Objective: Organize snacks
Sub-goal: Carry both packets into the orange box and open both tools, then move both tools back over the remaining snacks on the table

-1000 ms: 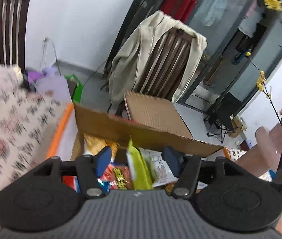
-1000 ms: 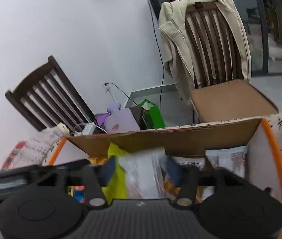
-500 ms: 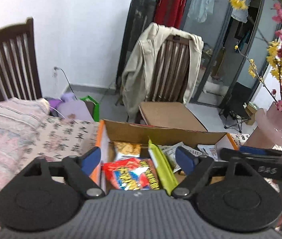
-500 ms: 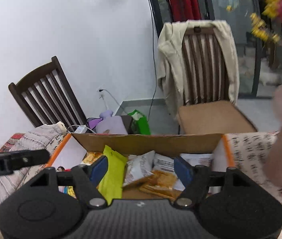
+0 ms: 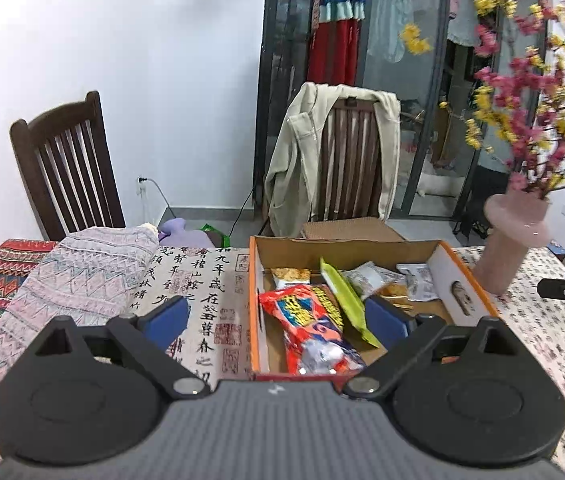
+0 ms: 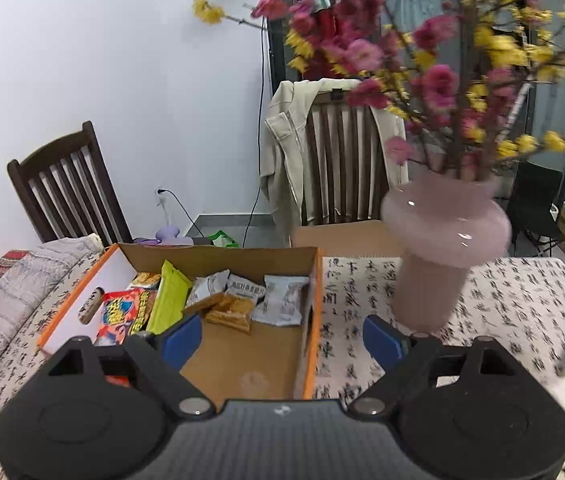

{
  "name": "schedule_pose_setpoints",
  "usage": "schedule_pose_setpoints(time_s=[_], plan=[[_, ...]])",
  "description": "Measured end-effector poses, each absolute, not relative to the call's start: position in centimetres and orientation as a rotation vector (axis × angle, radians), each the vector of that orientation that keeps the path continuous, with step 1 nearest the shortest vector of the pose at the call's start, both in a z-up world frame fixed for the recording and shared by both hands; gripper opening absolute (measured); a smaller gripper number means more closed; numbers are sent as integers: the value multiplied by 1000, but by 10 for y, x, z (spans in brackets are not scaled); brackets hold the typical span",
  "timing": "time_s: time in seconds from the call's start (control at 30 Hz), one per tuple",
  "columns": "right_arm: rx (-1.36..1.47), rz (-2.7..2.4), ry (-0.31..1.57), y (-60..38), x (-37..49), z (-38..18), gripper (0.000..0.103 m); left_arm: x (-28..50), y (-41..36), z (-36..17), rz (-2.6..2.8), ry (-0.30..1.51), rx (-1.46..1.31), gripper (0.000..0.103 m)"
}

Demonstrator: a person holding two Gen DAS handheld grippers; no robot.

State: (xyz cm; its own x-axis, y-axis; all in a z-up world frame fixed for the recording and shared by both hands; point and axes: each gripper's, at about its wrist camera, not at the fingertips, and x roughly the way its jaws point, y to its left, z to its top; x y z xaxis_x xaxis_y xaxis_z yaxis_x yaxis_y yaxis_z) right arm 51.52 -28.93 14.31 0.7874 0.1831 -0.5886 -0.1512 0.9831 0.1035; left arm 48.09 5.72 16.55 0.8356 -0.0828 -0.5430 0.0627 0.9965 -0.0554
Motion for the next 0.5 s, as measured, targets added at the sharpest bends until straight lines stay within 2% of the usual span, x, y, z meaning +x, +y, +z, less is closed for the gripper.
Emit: schedule_pose_setpoints(time_s=[0.17, 0.33, 0.5], plan=[[44, 189, 613, -300, 471, 149, 89, 431, 46, 169, -89, 545, -36, 100], [44, 236, 585, -309, 421, 148, 96, 376, 35, 162, -79, 518, 13, 102], [84, 291, 570, -318, 371, 131, 96, 317, 28, 150, -68, 501, 24, 103]])
